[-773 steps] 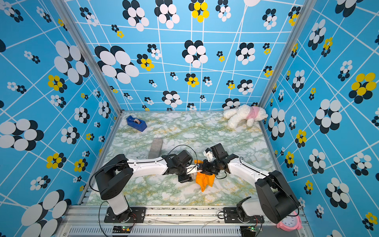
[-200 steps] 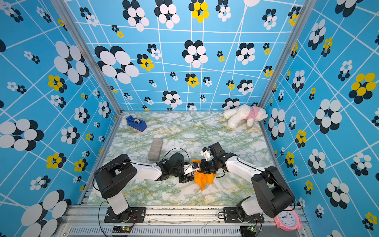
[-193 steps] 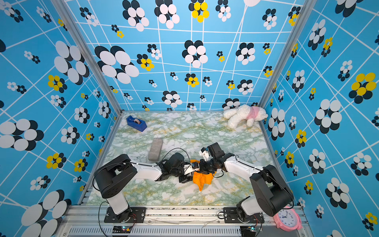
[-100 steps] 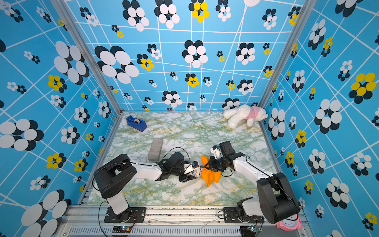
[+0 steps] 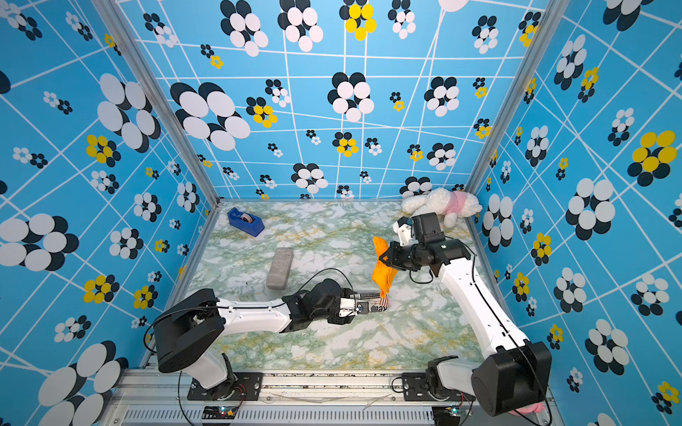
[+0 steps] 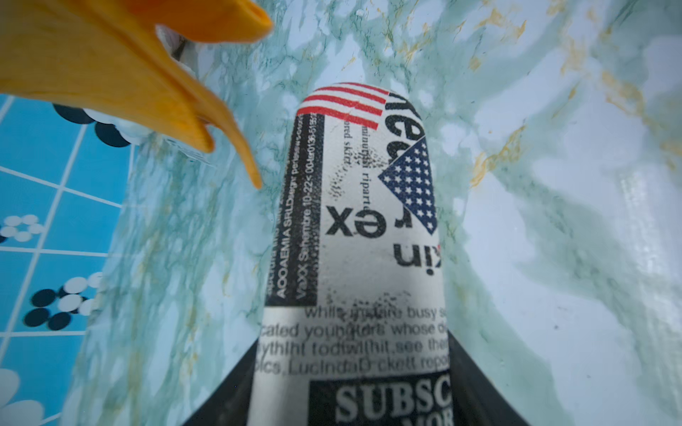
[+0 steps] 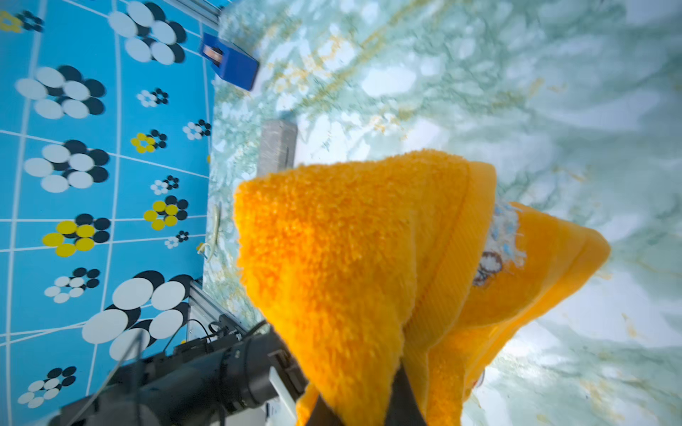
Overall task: Wipe the eyeglass case
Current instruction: Wipe the dirt from the eyeglass case.
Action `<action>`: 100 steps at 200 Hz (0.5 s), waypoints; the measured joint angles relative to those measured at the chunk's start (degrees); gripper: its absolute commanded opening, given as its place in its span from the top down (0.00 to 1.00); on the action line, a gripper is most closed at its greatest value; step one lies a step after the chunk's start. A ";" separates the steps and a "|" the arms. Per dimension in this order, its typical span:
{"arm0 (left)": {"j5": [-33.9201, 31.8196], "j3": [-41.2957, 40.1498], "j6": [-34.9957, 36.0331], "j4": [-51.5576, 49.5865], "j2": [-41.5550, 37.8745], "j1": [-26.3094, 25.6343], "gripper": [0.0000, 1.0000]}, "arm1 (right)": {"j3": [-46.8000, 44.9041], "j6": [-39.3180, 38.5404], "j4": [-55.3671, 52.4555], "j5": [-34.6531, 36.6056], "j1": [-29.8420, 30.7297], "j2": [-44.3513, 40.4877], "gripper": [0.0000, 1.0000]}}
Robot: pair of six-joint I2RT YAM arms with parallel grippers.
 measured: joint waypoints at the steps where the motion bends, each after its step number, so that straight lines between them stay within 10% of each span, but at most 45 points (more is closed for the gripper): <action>1: -0.55 -0.04 0.61 0.20 0.00 -0.15 0.81 | 0.00 0.00 0.00 0.00 0.00 0.00 0.98; 100: -23.54 -4.57 31.52 26.49 8.41 -5.20 0.76 | 1.90 -4.59 -6.97 -4.72 8.17 14.56 1.00</action>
